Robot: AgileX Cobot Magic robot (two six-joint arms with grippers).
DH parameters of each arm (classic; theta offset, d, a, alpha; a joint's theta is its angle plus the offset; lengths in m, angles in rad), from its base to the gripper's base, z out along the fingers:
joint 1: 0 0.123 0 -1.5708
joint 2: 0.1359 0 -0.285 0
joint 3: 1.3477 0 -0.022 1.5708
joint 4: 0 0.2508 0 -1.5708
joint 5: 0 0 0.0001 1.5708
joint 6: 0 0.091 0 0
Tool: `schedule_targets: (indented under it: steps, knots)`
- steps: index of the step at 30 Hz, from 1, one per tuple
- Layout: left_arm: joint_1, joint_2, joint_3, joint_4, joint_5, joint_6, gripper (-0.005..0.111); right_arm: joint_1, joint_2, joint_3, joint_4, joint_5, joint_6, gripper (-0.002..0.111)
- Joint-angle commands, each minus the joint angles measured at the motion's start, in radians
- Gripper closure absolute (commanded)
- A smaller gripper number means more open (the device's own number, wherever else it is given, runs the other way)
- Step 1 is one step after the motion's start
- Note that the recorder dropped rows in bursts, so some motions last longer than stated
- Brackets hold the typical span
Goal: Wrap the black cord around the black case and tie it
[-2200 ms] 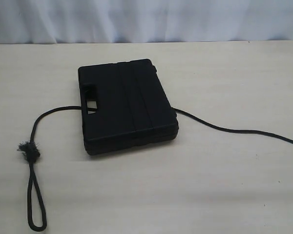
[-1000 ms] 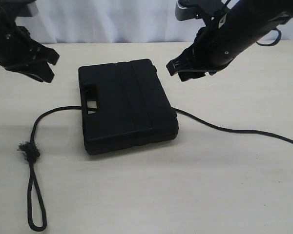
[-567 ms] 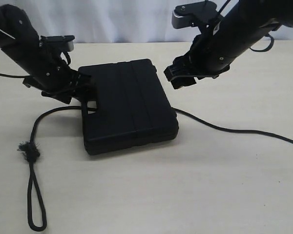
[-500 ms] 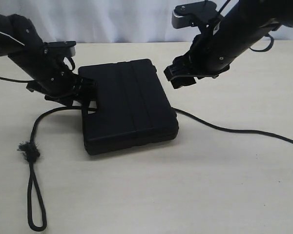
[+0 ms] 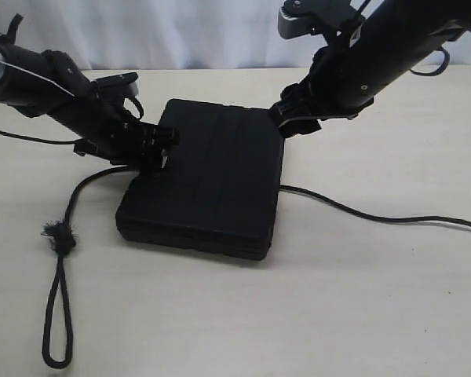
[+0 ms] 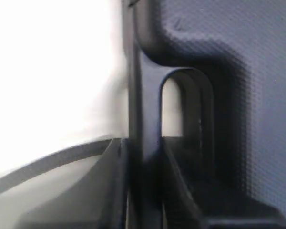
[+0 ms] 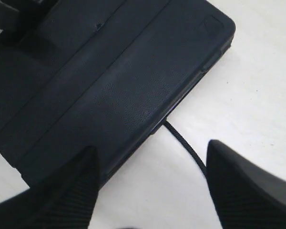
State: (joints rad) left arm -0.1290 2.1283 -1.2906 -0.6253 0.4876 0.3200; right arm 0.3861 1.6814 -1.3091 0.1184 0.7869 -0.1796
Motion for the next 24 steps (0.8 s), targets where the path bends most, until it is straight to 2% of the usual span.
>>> schedule_targets:
  steps: [1,2,6,12,16,19,21,24]
  knots:
    - [-0.011,0.036,0.010,-0.026,0.060,0.001,0.090,0.000,-0.016,-0.003,0.001,0.033,-0.007,0.047]
    - [-0.011,0.030,0.010,-0.026,0.067,0.001,0.090,0.000,-0.016,-0.003,0.001,0.039,-0.007,0.047]
    - [-0.011,-0.027,0.010,-0.028,0.090,0.001,0.107,0.000,-0.024,-0.003,0.001,0.053,-0.007,0.047]
    - [-0.011,-0.134,0.010,-0.050,0.129,-0.003,0.107,0.000,-0.068,0.028,0.008,0.059,-0.066,0.047]
    - [-0.011,-0.195,0.010,-0.068,0.165,-0.003,0.107,0.008,-0.131,0.104,0.095,0.036,-0.193,0.050]
    - [-0.011,-0.227,0.010,-0.084,0.202,-0.003,0.107,0.075,-0.195,0.160,0.084,-0.017,-0.245,0.053]
    - [-0.011,-0.247,0.010,-0.095,0.218,-0.001,0.107,0.158,-0.239,0.195,0.020,-0.064,-0.247,0.053]
    - [-0.011,-0.271,0.010,-0.095,0.228,-0.001,0.107,0.284,-0.299,0.264,-0.112,-0.144,-0.140,0.053]
